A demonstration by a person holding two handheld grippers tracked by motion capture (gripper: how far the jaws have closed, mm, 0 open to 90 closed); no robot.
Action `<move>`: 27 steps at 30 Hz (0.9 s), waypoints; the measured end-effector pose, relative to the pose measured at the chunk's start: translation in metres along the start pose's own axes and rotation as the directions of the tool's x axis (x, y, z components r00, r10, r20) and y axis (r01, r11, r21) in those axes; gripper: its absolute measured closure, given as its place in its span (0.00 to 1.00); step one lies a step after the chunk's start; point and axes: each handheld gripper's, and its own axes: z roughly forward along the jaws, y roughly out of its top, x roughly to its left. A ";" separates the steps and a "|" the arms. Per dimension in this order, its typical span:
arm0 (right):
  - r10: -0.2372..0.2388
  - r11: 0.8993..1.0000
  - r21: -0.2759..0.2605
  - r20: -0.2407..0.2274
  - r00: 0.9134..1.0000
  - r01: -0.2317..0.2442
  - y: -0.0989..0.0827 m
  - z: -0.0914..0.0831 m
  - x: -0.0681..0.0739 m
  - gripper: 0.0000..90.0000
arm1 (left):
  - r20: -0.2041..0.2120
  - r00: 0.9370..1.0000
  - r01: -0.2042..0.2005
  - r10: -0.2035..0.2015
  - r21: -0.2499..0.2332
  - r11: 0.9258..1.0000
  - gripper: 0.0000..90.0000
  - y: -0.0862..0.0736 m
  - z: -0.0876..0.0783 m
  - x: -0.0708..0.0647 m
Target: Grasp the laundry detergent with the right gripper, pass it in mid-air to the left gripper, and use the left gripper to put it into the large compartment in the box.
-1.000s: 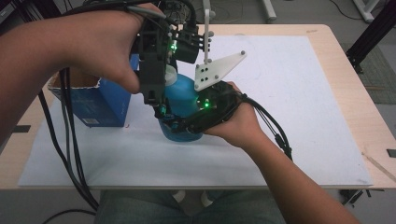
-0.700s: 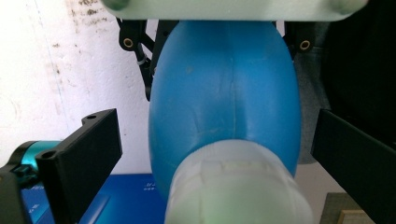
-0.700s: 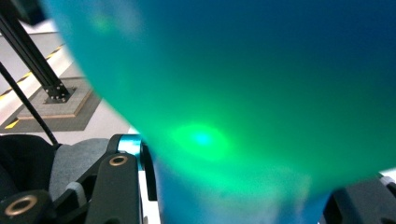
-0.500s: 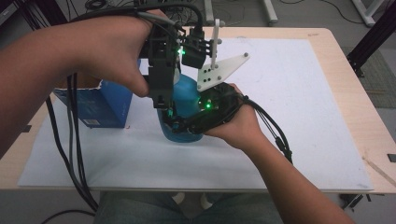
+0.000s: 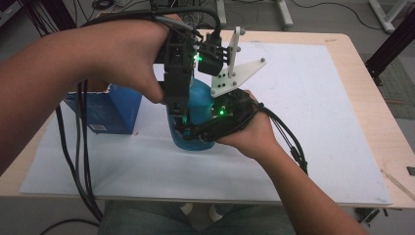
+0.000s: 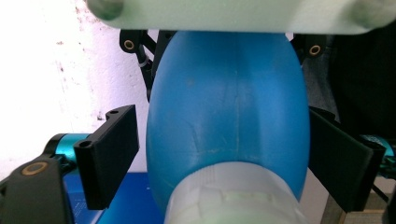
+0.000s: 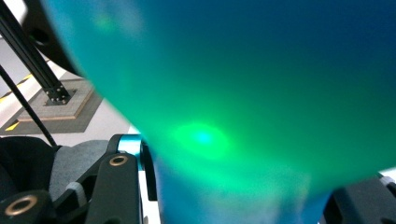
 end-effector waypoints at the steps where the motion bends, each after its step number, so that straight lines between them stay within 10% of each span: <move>1: 0.004 1.000 0.001 0.002 1.000 -0.004 0.000 0.000 0.000 0.51 | -0.001 1.000 0.002 -0.002 0.000 1.000 0.18 0.000 0.000 0.000; 27: 0.004 1.000 -0.007 -0.002 1.000 -0.004 0.000 0.000 0.000 0.51 | 0.020 1.000 0.000 0.000 0.013 1.000 0.34 0.004 0.002 0.002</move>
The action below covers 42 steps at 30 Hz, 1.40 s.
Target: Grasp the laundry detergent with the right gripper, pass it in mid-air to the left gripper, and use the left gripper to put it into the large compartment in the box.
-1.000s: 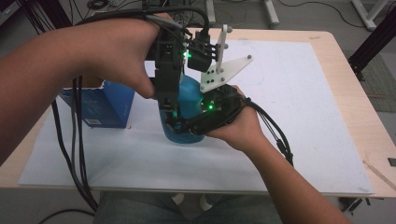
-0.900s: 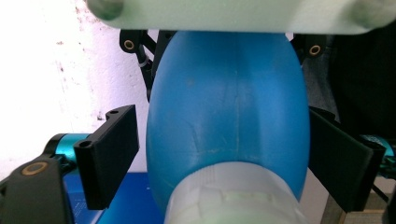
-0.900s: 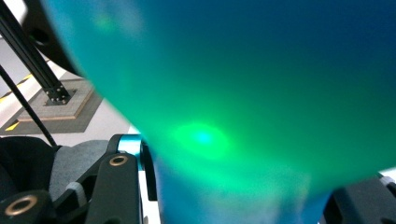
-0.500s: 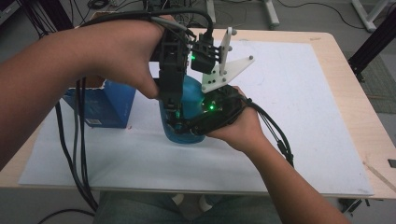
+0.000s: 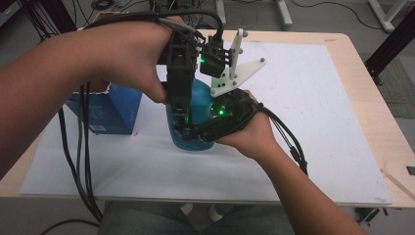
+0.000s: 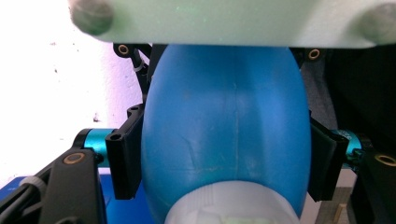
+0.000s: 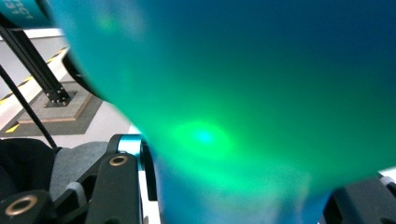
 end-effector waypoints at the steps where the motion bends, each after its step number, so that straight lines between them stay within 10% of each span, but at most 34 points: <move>1: 0.000 1.000 0.000 0.001 1.000 0.000 0.000 0.000 0.000 0.51 | 0.004 1.000 -0.001 0.001 0.000 1.000 0.34 0.000 0.000 0.000; 35: -0.022 1.000 0.004 -0.016 1.000 0.022 -0.001 0.002 0.001 0.50 | 0.025 1.000 0.015 -0.016 0.028 0.999 0.44 0.003 0.004 -0.001; 42: -0.005 1.000 -0.014 -0.023 1.000 0.005 -0.005 -0.005 0.001 0.35 | 0.039 0.999 0.012 -0.013 0.023 1.000 0.44 0.003 0.002 -0.004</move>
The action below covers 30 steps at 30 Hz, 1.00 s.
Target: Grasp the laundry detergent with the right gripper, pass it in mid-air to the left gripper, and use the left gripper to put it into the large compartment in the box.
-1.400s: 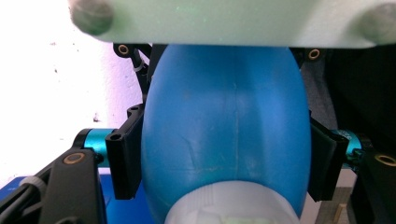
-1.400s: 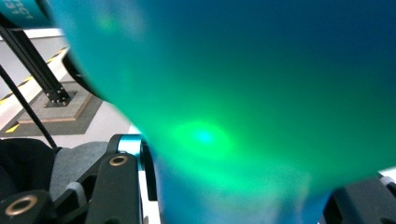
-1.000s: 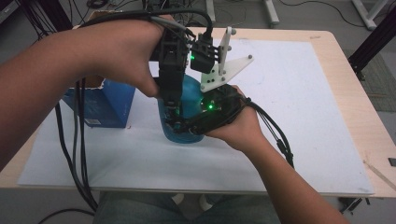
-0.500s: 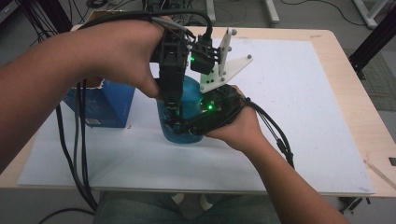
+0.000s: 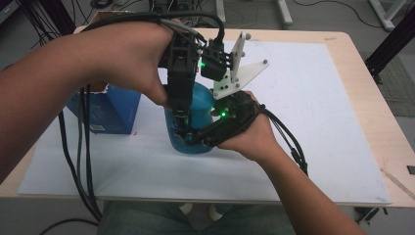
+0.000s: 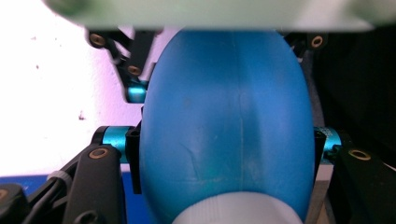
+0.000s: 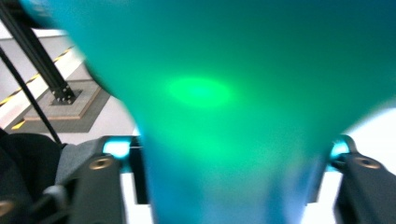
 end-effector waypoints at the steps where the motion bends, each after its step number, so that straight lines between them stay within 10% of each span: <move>1: 0.011 1.000 0.002 0.008 1.000 -0.011 -0.001 -0.002 0.000 0.32 | 0.000 1.000 -0.005 0.005 0.002 1.000 0.44 0.000 0.000 -0.001; 12: 0.078 0.996 0.028 0.030 0.996 -0.079 -0.015 -0.031 0.000 0.15 | -0.009 1.000 0.019 -0.019 -0.001 1.000 0.44 -0.005 -0.005 0.001; 30: -0.004 0.983 0.180 0.139 0.990 -0.021 0.003 -0.078 0.000 0.01 | 0.000 0.992 0.123 -0.123 -0.011 0.992 0.44 -0.026 -0.033 0.005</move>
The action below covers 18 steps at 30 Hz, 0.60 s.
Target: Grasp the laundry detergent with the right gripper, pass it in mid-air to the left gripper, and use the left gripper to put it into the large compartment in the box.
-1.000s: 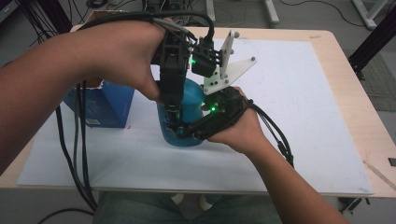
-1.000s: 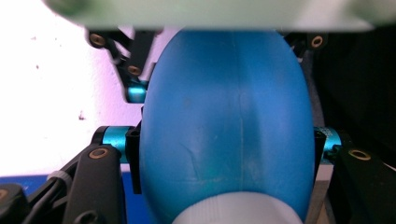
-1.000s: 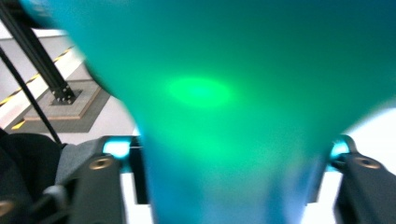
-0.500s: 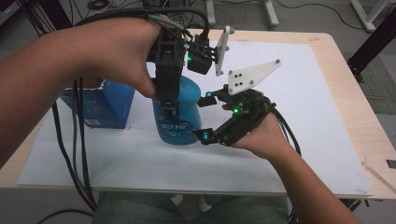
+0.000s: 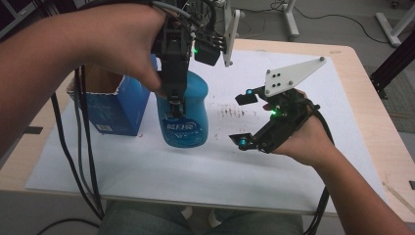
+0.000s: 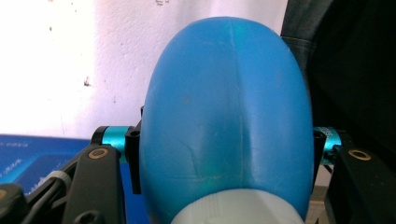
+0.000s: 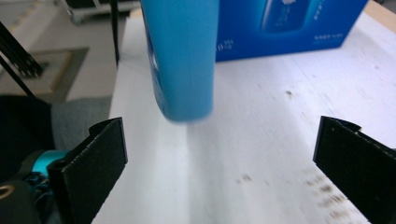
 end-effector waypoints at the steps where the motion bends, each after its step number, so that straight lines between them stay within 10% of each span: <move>1: -0.003 1.000 0.017 0.003 1.000 0.003 0.001 -0.002 -0.001 0.01 | 0.002 1.000 0.012 -0.012 -0.005 1.000 0.44 -0.002 -0.002 0.001; 10: -0.048 0.977 0.207 0.003 0.999 0.046 0.009 -0.020 -0.012 0.01 | 0.013 0.990 0.139 -0.139 -0.043 0.989 0.44 -0.025 -0.038 0.012; 18: -0.063 0.901 0.427 -0.030 0.998 0.069 0.023 -0.037 -0.030 0.01 | 0.017 0.954 0.300 -0.300 -0.081 0.950 0.44 -0.055 -0.075 0.026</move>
